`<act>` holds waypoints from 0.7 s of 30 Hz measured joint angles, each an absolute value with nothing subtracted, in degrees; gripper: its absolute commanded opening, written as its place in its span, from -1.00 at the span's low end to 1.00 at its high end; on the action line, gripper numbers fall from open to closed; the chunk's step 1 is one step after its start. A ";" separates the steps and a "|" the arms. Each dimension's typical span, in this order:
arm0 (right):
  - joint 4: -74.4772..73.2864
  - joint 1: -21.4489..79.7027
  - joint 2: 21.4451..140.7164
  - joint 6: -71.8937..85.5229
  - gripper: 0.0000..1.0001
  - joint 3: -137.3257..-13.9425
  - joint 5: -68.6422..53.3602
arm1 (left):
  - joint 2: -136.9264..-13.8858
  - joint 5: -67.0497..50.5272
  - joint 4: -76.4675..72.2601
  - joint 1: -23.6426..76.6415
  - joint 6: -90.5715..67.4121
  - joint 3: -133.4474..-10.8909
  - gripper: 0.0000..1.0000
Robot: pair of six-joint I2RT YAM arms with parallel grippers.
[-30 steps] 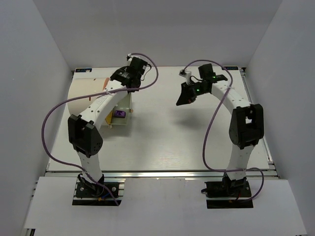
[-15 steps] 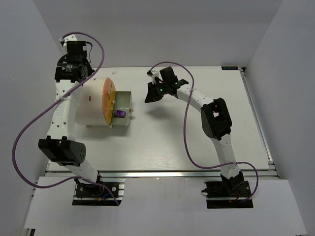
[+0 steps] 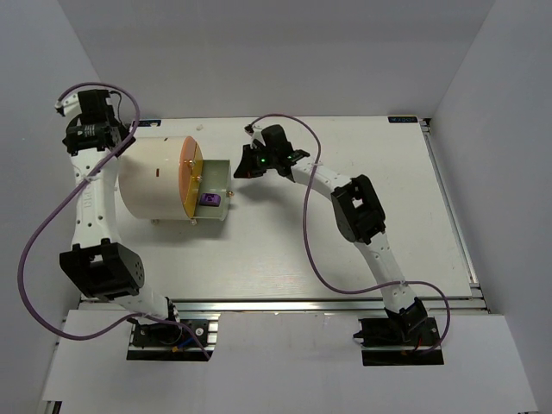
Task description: Sort the legos into containers by color
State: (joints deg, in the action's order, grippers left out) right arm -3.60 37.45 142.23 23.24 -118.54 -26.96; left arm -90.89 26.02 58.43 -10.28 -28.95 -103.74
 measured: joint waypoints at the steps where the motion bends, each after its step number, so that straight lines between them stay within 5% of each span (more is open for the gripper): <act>1: -3.05 37.71 142.30 23.79 -1.00 -118.72 -26.98 | -90.65 26.02 58.39 -11.42 -29.47 -103.35 0.70; 21: 2.98 41.04 144.92 31.64 -1.00 -120.92 -29.91 | -87.74 4.82 47.42 -19.81 -32.84 -90.78 0.80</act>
